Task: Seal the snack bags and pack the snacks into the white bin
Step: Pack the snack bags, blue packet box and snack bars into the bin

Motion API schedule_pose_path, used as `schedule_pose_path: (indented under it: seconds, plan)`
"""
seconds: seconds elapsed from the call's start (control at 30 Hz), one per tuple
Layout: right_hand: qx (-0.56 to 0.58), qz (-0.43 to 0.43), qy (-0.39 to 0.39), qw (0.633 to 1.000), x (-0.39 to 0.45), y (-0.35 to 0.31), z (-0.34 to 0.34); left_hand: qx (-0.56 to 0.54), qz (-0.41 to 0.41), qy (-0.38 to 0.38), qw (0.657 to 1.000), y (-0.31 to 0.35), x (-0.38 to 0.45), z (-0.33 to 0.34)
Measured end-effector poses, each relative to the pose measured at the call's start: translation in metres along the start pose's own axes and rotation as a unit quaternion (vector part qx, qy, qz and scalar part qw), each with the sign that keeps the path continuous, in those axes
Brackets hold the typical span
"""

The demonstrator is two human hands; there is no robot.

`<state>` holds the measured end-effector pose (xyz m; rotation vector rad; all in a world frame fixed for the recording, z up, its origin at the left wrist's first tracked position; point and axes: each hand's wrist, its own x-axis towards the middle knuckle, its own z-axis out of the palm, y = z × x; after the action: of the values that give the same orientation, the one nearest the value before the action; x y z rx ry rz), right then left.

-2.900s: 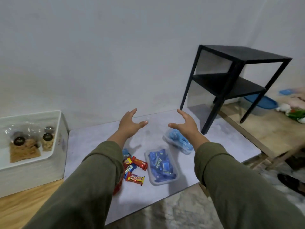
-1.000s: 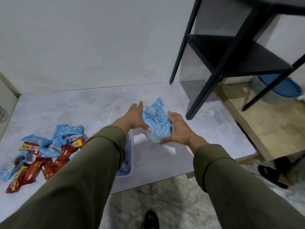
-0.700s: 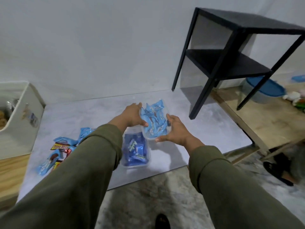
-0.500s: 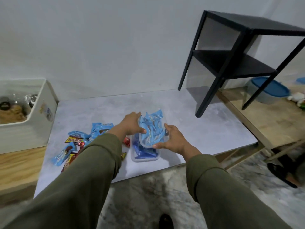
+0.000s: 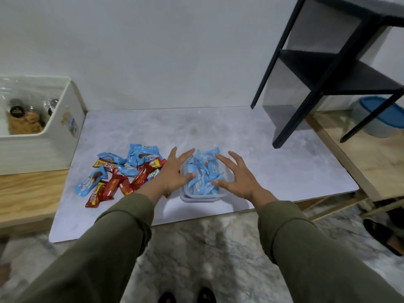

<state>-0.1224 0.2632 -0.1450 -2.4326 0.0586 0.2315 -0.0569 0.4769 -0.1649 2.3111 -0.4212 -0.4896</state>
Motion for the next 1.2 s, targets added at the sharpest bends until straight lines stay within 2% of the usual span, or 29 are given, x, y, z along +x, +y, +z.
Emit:
schedule_pose_path:
  seconds: [0.13, 0.37, 0.63, 0.9, 1.0, 1.2]
  plan:
    - [0.043, 0.029, -0.05, 0.997, 0.011, 0.009, 0.002, -0.054, -0.049, -0.022, 0.997, -0.008, -0.001, 0.011]
    - [0.141, 0.046, -0.153, 0.977, 0.028, 0.016, 0.011, -0.168, -0.042, -0.066, 0.983, -0.012, 0.004, 0.02]
    - [0.245, 0.053, -0.167, 0.954, 0.036, 0.018, 0.014, -0.229, -0.039, -0.083, 0.969, -0.015, 0.011, 0.018]
    - [0.225, 0.022, -0.169, 0.959, 0.04, -0.01, -0.011, -0.249, -0.035, -0.032, 0.967, 0.004, 0.002, -0.002]
    - [0.208, -0.009, -0.164, 0.964, 0.046, -0.042, -0.029, -0.233, -0.026, 0.012, 0.972, 0.017, -0.004, -0.033]
    - [0.196, -0.082, -0.15, 0.965, 0.061, -0.136, -0.049, -0.272, -0.018, 0.075, 0.959, 0.026, -0.029, -0.122]
